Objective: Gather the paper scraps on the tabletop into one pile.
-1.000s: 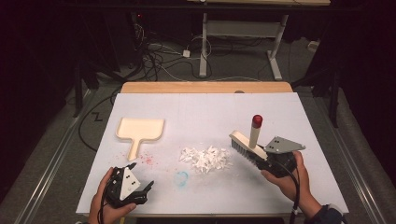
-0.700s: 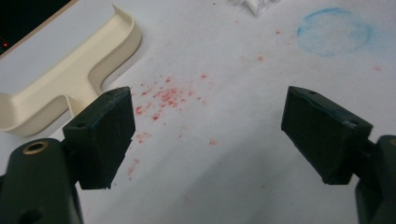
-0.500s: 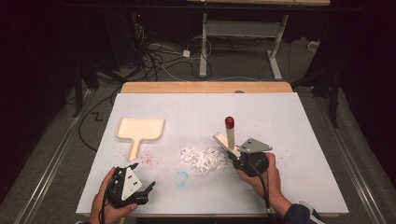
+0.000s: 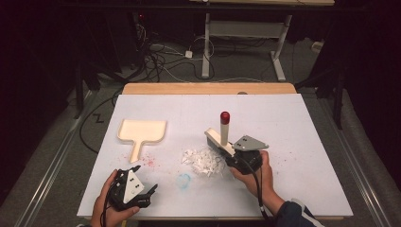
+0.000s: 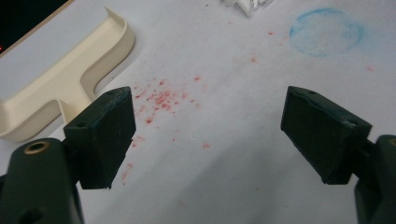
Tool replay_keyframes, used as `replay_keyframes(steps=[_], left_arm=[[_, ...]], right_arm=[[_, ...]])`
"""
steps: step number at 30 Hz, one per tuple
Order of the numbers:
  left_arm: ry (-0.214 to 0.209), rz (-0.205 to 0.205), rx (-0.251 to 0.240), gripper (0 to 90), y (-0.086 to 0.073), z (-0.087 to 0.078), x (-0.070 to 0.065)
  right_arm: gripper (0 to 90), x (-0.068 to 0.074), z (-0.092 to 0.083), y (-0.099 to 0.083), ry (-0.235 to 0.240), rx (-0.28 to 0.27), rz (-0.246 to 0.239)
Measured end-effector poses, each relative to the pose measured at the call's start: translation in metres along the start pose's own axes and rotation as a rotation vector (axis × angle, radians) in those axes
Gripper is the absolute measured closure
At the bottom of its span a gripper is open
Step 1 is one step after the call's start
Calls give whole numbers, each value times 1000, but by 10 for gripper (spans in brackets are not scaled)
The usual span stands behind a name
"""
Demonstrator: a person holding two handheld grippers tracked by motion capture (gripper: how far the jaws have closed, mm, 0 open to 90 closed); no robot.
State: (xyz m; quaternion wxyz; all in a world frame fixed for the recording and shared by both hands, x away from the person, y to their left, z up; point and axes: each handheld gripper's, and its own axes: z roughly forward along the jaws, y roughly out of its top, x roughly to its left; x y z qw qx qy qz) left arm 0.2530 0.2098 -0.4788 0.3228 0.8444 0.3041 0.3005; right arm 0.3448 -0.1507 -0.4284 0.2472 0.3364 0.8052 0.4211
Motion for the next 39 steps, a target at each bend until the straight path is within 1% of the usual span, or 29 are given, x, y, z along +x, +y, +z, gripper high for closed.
replay_keyframes(steps=[2, 3, 4, 7, 9, 11, 12, 13, 14, 15, 16, 18, 19, 21, 22, 24, 28, 29, 31, 34, 37, 39], left_arm=[[2, 1, 0, 170, 0, 0, 0], [3, 1, 0, 170, 0, 0, 0], [4, 0, 1, 170, 0, -1, 0], [5, 0, 0, 170, 0, -1, 0], [5, -1, 0, 170, -1, -1, 0], [6, -1, 1, 170, -1, -1, 0], [7, -2, 1, 170, -1, -1, 0], [8, -3, 0, 170, 0, -1, 0], [8, -3, 0, 170, 0, -1, 0], [9, 0, 1, 170, 0, -1, 0], [10, 2, 1, 170, 1, -1, -1], [9, 4, 0, 170, 1, -1, -1], [8, 6, 1, 170, 2, -1, -1], [5, 8, 4, 170, 2, 0, -2], [1, 9, 5, 170, 3, 1, -2], [-5, 9, 4, 170, 3, 2, -2], [-8, 7, 5, 170, 3, 2, -1], [-9, 9, 7, 170, 2, 2, -1], [-10, 7, 5, 170, 2, 2, -1], [-10, 6, 5, 170, 2, 2, -1], [-9, 8, 5, 170, 2, 2, -1], [-8, 7, 4, 170, 2, 2, 0]], right_arm=[[682, -8, -10, 1, 6, -12, 1], [681, -16, -22, 0, 12, -19, -9], [681, -16, -22, 0, 12, -19, -9], [681, -28, -46, -2, 52, -13, -23], [681, -33, -62, -8, 65, -14, -33], [682, -37, -77, -15, 88, 8, -39], [682, -39, -91, -24, 113, 28, -54], [682, -39, -91, -24, 113, 28, -54], [682, -39, -96, -29, 131, 42, -62], [682, -38, -105, -37, 152, 73, -79], [682, -38, -105, -37, 152, 73, -79], [682, -36, -110, -45, 171, 113, -96], [682, -35, -112, -48, 184, 124, -106], [682, -32, -111, -54, 212, 153, -106], [682, -30, -109, -55, 224, 159, -105], [682, -26, -102, -55, 230, 160, -108], [682, -18, -85, -49, 246, 140, -120], [682, -15, -80, -47, 246, 133, -135], [682, -10, -71, -43, 250, 136, -145], [682, -4, -59, -35, 253, 112, -165], [682, 0, -49, -25, 260, 79, -163], [682, 3, -45, -19, 263, 69, -166]])
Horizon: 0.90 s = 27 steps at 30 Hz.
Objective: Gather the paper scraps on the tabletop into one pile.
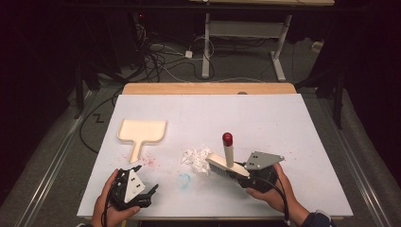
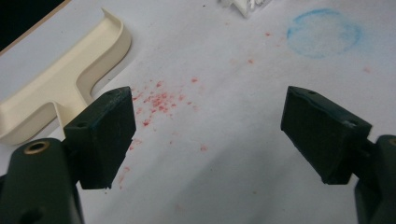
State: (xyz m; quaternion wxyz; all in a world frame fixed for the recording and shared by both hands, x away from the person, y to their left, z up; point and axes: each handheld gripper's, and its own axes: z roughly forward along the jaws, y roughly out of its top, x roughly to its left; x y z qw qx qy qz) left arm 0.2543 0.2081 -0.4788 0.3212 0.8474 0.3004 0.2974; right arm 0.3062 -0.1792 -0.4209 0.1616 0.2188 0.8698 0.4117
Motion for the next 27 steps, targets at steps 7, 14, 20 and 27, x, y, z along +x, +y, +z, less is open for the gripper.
replay_keyframes(steps=[7, 14, 20, 27], left_arm=[[5, -11, -6, 170, -2, -2, 1], [5, -8, -3, 170, -1, -2, 0], [0, -10, -1, 170, -1, 0, 0], [-3, -8, 10, 171, -1, 2, 0]], right_arm=[[682, 5, -12, 11, 24, -46, -19], [682, -2, -21, 22, -54, -99, -4], [682, -28, 3, 23, -190, -87, -1], [682, -53, 56, 20, -326, -63, 52]])
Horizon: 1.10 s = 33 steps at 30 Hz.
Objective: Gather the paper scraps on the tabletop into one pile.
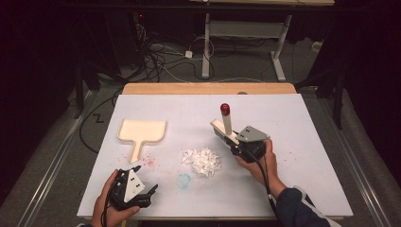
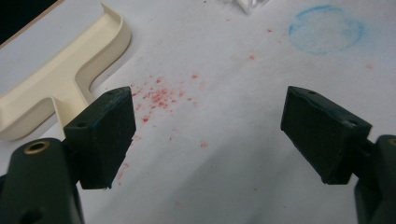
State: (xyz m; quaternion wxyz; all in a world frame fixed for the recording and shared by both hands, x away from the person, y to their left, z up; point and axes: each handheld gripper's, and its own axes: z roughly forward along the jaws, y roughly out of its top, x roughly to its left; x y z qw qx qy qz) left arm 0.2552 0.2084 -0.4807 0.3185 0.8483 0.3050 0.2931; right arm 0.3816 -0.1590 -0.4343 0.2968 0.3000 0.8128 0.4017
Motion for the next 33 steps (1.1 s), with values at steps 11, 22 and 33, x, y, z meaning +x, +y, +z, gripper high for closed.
replay_keyframes(steps=[11, 22, 33], left_arm=[[1, -4, -3, 171, -1, -1, 0], [-2, -3, 4, 171, -2, 0, 0], [-2, 3, 4, 171, -2, -1, -1]], right_arm=[[681, 52, 22, 10, 130, -3, -46], [682, 61, 19, 18, 117, -42, -86], [681, 11, -30, 14, 144, -72, -7]])
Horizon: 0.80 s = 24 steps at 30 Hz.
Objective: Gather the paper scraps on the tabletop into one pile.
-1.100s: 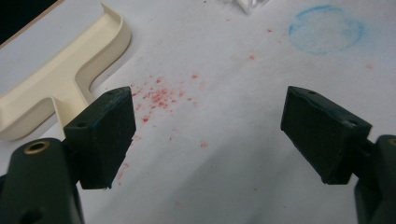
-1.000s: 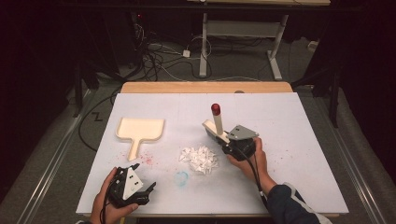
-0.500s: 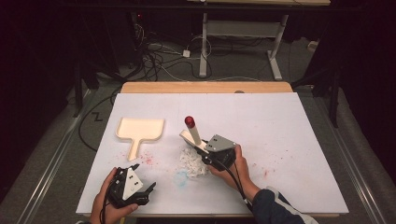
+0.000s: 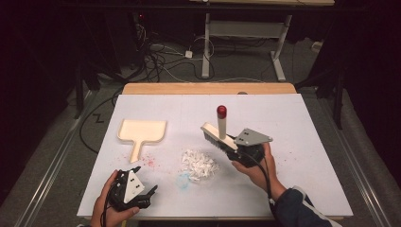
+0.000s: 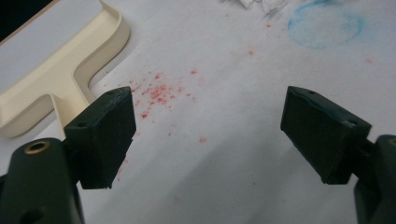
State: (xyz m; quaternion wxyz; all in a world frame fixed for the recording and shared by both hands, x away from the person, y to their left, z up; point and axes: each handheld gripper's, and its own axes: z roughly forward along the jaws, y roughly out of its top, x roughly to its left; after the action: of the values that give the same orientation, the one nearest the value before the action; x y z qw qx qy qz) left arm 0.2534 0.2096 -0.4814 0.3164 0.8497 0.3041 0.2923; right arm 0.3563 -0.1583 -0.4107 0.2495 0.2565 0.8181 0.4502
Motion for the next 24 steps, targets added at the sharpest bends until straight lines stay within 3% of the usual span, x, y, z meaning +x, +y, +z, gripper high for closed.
replay_keyframes(steps=[4, 7, 11, 17, 24], left_arm=[[2, 10, 2, 171, 1, 0, -1], [3, 15, 1, 171, 2, 1, -2], [3, 22, 5, 171, 3, 1, -2], [14, 52, 20, 171, 3, 2, -6], [17, 58, 25, 171, 4, 3, -6]], right_arm=[[681, -6, -26, -12, 65, 7, 6], [681, -1, -44, -17, 85, 4, -9], [682, 3, -62, -24, 82, 11, -33], [681, -1, -82, -39, 83, 39, -11], [681, -8, -102, -55, 95, 69, 2]])
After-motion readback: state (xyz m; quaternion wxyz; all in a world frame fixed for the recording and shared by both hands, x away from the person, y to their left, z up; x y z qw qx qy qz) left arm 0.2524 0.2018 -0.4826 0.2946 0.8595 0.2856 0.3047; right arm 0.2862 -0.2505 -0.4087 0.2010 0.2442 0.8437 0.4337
